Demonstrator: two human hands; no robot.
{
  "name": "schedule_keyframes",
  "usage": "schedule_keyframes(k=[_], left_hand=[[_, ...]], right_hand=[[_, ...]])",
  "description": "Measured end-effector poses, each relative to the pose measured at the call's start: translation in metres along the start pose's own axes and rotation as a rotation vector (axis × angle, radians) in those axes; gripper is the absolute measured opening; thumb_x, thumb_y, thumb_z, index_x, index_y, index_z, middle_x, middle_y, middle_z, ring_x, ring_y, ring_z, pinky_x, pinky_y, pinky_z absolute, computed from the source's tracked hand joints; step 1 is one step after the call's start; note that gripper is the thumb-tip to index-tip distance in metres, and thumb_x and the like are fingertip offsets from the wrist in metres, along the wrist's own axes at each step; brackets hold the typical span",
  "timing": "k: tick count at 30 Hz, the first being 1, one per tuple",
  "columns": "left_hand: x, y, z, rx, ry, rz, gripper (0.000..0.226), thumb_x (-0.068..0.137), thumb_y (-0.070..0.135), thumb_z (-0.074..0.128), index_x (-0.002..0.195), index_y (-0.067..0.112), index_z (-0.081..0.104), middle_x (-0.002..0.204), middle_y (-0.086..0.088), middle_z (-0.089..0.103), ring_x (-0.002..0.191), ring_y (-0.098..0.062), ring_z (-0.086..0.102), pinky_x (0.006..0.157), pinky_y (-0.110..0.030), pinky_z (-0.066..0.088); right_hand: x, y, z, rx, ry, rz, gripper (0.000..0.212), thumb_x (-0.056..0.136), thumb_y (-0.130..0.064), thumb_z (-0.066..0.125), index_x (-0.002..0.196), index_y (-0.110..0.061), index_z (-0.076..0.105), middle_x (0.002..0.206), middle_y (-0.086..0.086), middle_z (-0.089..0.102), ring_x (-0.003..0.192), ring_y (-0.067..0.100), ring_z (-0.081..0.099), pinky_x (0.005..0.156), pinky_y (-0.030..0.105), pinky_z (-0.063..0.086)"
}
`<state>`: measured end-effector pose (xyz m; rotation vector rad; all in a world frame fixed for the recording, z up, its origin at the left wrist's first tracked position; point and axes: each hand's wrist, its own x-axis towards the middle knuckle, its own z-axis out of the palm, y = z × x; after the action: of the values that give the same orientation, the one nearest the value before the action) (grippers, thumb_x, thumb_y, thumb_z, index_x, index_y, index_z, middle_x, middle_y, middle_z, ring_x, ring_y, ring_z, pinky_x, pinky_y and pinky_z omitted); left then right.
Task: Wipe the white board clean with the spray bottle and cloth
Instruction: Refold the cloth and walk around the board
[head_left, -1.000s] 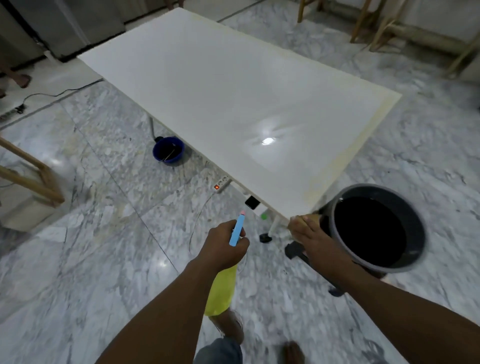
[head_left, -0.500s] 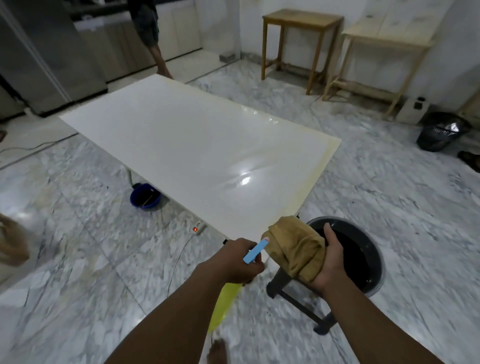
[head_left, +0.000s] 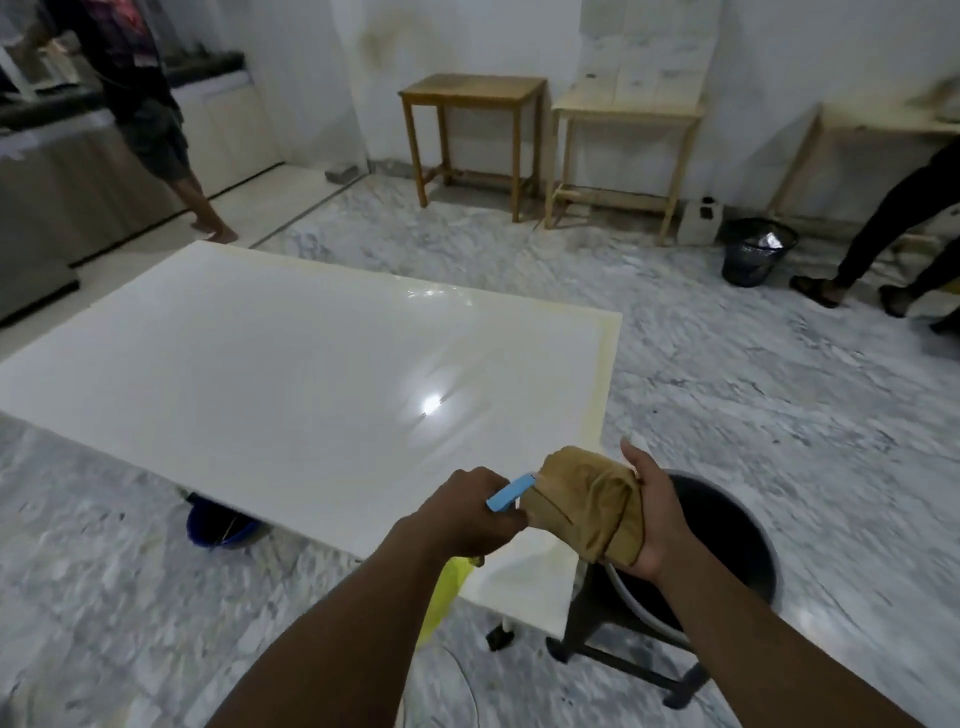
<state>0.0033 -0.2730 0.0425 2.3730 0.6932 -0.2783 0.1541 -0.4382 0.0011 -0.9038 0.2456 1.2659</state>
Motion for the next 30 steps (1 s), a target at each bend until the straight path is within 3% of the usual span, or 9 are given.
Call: schedule_keyframes(k=[4,10,13,17,19,21,23,27,30], left_hand=[[0.034,0.006,-0.013,-0.072,0.02,0.042,0.027,0.095,0.037,0.067,0.083,0.013,0.063,0.079,-0.009,0.07,0.071,-0.027,0.073,0.076,-0.04,0.06],[0.111,0.02,-0.027,-0.229,0.107,0.032,0.026,0.097,0.035,0.066,0.08,0.017,0.06,0.071,-0.001,0.07,0.057,-0.018,0.076,0.056,-0.013,0.053],[0.155,0.027,-0.041,-0.272,0.147,-0.003,0.026,0.097,0.033,0.067,0.077,0.019,0.058,0.074,-0.005,0.072,0.055,-0.018,0.076,0.054,-0.014,0.054],[0.218,0.038,-0.062,-0.256,0.199,-0.038,0.023,0.095,0.031,0.067,0.078,0.016,0.062,0.074,-0.006,0.075,0.055,-0.018,0.076,0.062,-0.023,0.062],[0.252,0.044,-0.069,-0.228,0.22,-0.029,0.024,0.096,0.029,0.064,0.08,0.012,0.06,0.078,-0.013,0.075,0.061,-0.025,0.076,0.072,-0.037,0.064],[0.282,0.047,-0.073,-0.215,0.24,-0.017,0.026,0.097,0.029,0.062,0.078,0.011,0.057,0.079,-0.018,0.072,0.067,-0.033,0.075,0.074,-0.05,0.062],[0.31,0.048,-0.075,-0.212,0.253,-0.014,0.029,0.097,0.029,0.062,0.072,0.019,0.051,0.078,-0.017,0.069,0.069,-0.035,0.075,0.072,-0.054,0.062],[0.345,0.041,-0.075,-0.234,0.268,-0.019,0.028,0.095,0.03,0.064,0.071,0.025,0.051,0.075,-0.012,0.068,0.068,-0.033,0.074,0.071,-0.052,0.063],[0.357,0.034,-0.073,-0.24,0.256,-0.021,0.025,0.096,0.03,0.065,0.075,0.022,0.056,0.075,-0.011,0.068,0.067,-0.032,0.073,0.07,-0.052,0.062]], right_hand=[[0.024,-0.034,-0.017,-0.131,0.117,-0.017,0.058,0.092,-0.04,0.051,0.13,0.003,0.06,0.132,0.028,0.06,0.126,0.042,0.055,0.114,0.055,0.035],[0.109,-0.13,-0.011,-0.518,0.392,-0.002,0.037,0.081,-0.031,0.069,0.106,-0.003,0.068,0.119,0.02,0.068,0.108,0.034,0.065,0.091,0.048,0.055],[0.163,-0.196,0.005,-0.661,0.436,-0.069,0.023,0.088,-0.03,0.064,0.095,-0.008,0.067,0.105,0.016,0.068,0.091,0.03,0.065,0.081,0.04,0.056],[0.236,-0.267,0.012,-0.906,0.503,-0.135,0.034,0.078,-0.032,0.062,0.101,-0.007,0.066,0.084,0.016,0.066,0.066,0.028,0.063,0.064,0.038,0.051],[0.272,-0.29,0.013,-1.047,0.541,-0.179,0.037,0.077,-0.036,0.058,0.104,-0.011,0.059,0.075,0.015,0.061,0.058,0.028,0.06,0.058,0.034,0.048],[0.309,-0.312,0.01,-1.269,0.633,-0.308,0.051,0.079,-0.043,0.055,0.122,-0.015,0.053,0.104,0.016,0.064,0.089,0.034,0.065,0.074,0.038,0.054],[0.351,-0.326,0.002,-1.486,0.716,-0.373,0.062,0.08,-0.05,0.054,0.133,-0.019,0.046,0.132,0.015,0.054,0.121,0.039,0.05,0.097,0.044,0.044],[0.413,-0.318,-0.016,-1.771,0.656,-0.244,0.086,0.079,-0.078,0.038,0.148,-0.027,0.029,0.157,0.01,0.027,0.146,0.04,0.016,0.11,0.066,0.017],[0.439,-0.312,-0.04,-1.833,0.646,-0.335,0.076,0.09,-0.072,0.021,0.152,-0.028,0.024,0.166,0.003,0.008,0.152,0.033,-0.006,0.115,0.068,0.001]])
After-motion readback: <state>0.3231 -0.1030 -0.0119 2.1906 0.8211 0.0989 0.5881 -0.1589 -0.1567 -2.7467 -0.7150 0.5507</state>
